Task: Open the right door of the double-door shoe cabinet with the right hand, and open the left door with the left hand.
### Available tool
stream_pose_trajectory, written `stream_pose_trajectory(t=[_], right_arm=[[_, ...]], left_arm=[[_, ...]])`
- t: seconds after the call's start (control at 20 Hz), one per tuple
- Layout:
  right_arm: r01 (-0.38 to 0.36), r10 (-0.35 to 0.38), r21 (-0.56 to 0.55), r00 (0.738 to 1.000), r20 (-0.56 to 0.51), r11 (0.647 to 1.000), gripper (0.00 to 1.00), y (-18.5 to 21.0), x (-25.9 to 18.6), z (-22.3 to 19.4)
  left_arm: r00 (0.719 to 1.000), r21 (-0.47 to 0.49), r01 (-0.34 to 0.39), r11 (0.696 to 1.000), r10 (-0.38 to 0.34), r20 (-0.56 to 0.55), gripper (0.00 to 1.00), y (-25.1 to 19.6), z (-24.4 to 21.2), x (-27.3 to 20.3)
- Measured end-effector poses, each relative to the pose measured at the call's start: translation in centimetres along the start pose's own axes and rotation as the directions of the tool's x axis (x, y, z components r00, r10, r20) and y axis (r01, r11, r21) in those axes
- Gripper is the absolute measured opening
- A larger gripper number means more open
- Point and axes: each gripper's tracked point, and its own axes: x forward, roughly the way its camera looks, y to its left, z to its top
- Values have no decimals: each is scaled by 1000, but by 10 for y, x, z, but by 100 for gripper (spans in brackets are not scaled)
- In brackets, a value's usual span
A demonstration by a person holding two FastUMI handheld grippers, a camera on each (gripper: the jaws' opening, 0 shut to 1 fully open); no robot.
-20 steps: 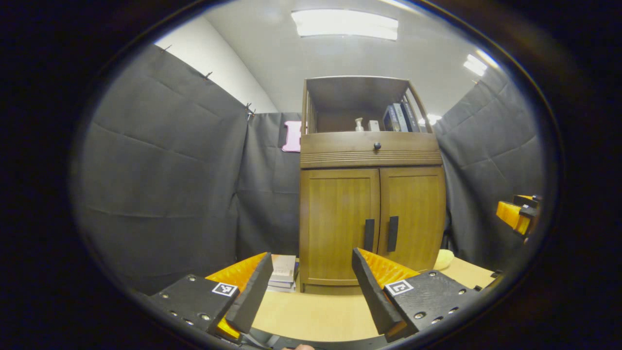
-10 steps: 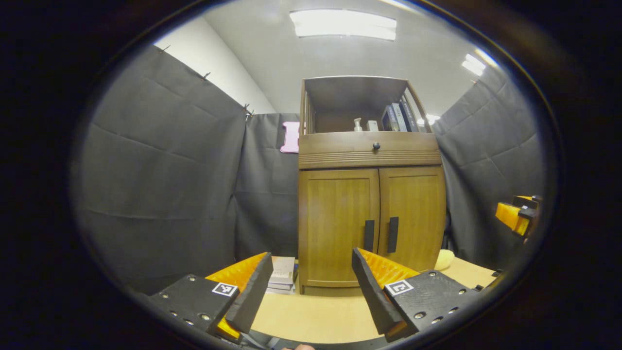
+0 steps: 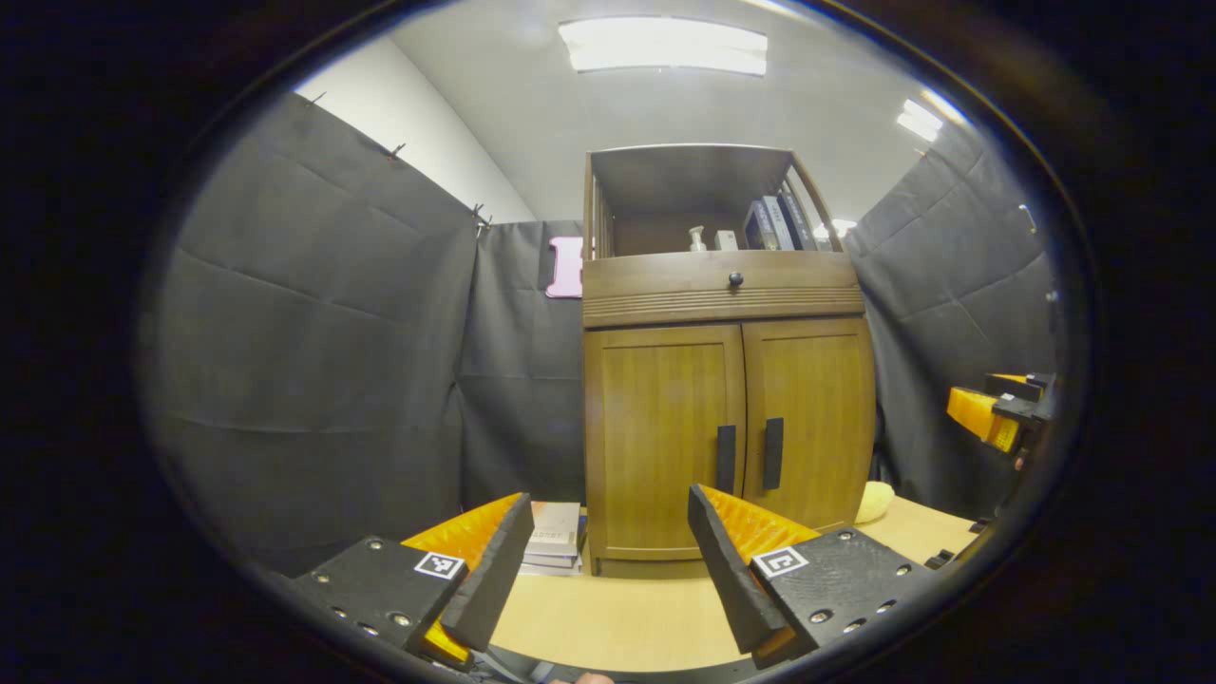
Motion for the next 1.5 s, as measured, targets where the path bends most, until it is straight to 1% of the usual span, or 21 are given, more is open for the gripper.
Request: stream_pose_trajectory(t=[0.45, 0.7, 0.85, 1.5], right_arm=[[-90, 90, 29, 996, 10, 996, 97, 38, 72, -6], [-121, 121, 58, 993, 9, 991, 97, 60, 117, -11], [-134, 134, 57, 991, 10, 989, 98, 72, 141, -16], [-200, 204, 64, 977, -67, 978, 98, 131, 222, -64]], left_arm=[[998, 14, -59, 998, 59, -10, 94, 21, -5, -5], [995, 19, -100, 995, 101, -28, 95, 34, -11, -6], [991, 19, -124, 992, 125, -37, 94, 43, -14, -6], [979, 37, -192, 981, 194, -58, 94, 70, -22, -13]])
